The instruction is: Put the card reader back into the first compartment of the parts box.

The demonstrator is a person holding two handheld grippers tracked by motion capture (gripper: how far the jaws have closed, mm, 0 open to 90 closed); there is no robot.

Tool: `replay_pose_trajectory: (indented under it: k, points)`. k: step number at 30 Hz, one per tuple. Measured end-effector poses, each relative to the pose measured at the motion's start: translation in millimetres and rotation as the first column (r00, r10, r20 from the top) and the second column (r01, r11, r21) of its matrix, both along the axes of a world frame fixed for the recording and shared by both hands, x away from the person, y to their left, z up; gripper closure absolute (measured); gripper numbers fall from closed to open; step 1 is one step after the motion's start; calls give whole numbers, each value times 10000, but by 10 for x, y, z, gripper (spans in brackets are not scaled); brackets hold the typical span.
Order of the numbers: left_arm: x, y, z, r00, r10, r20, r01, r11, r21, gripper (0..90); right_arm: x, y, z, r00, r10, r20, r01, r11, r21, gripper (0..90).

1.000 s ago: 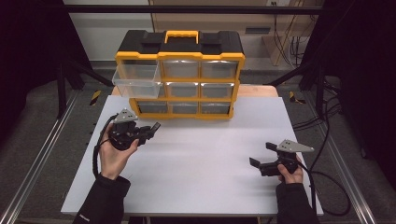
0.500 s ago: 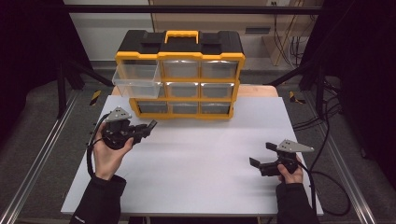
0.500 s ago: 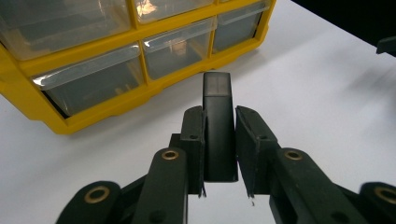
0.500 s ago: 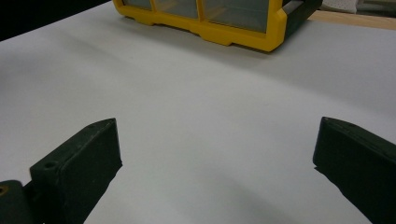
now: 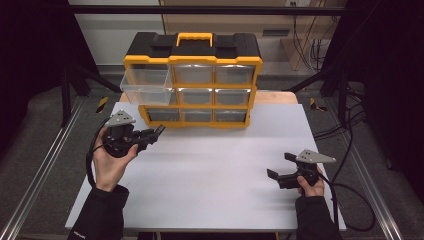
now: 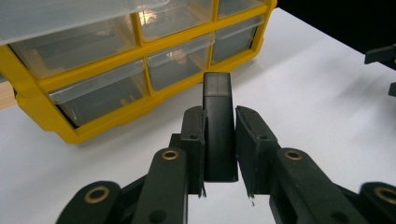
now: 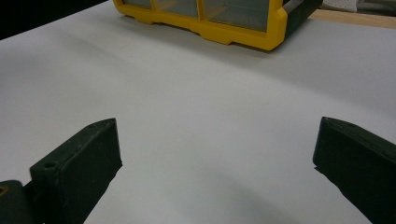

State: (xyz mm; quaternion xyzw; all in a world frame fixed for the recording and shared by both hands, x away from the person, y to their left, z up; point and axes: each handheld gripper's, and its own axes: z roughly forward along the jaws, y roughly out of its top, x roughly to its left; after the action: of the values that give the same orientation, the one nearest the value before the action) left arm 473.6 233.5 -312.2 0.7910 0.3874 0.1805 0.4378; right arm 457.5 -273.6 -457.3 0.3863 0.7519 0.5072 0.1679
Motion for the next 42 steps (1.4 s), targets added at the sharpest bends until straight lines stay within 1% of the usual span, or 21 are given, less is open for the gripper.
replay_pose_trajectory:
  k: [2, 4, 6, 7, 9, 14, 15, 17, 22, 23, 25, 36, 42]
  points:
    - [-1, 5, 18, 10000, -11, -17, 11, 10000, -61, 728, 0, 0, 1, 10000, -7, 12, 7, 10000, 2, 11]
    - [-6, 21, 44, 10000, 40, 66, -40, 10000, 38, 728, -1, -1, 2, 10000, -18, 25, 18, 10000, 12, 11]
    - [-9, 35, 65, 9999, 54, 104, -54, 10000, 43, 728, 0, -2, 2, 10000, -17, 42, 17, 10000, 15, 11]
    - [-10, 37, 72, 10000, 48, 74, -48, 10000, -27, 728, -1, -2, 2, 10000, -11, 20, 11, 10000, 22, 11]
    - [-12, 51, 92, 9999, 74, 115, -75, 10000, 52, 728, -1, -1, 2, 10000, -10, 5, 10, 10000, 8, 11]
    - [-20, 71, 143, 9999, 15, 126, -13, 9999, -116, 728, -1, -1, 2, 10000, -17, 20, 17, 10000, 16, 11]
    - [-23, 78, 153, 9999, 41, 161, -40, 10000, -50, 728, -1, -1, 2, 10000, -17, 18, 17, 10000, 17, 11]
    - [-29, 84, 172, 9998, 34, 184, -33, 10000, -49, 728, -1, -1, 2, 10000, -18, 19, 18, 10000, 16, 11]
    - [-42, 92, 221, 9997, -13, 229, 18, 9998, -179, 728, 0, -4, 2, 10000, -5, 55, 5, 10000, -4, 11]
    - [-46, 99, 237, 9996, -4, 277, 7, 9999, -113, 728, -1, -3, 3, 10000, -9, 38, 9, 10000, 3, 11]
    - [-53, 99, 256, 9996, -35, 265, 39, 9999, -164, 728, 0, -3, 3, 10000, 0, 51, 0, 10000, -1, 11]
    - [-73, 114, 359, 9993, -67, 364, 71, 9999, -119, 728, 0, -4, 3, 10000, 4, 52, -4, 10000, 6, 11]
    - [-88, 124, 431, 9988, -30, 498, 38, 9999, -161, 728, -1, -2, 2, 10000, -4, 4, 4, 10000, 16, 11]
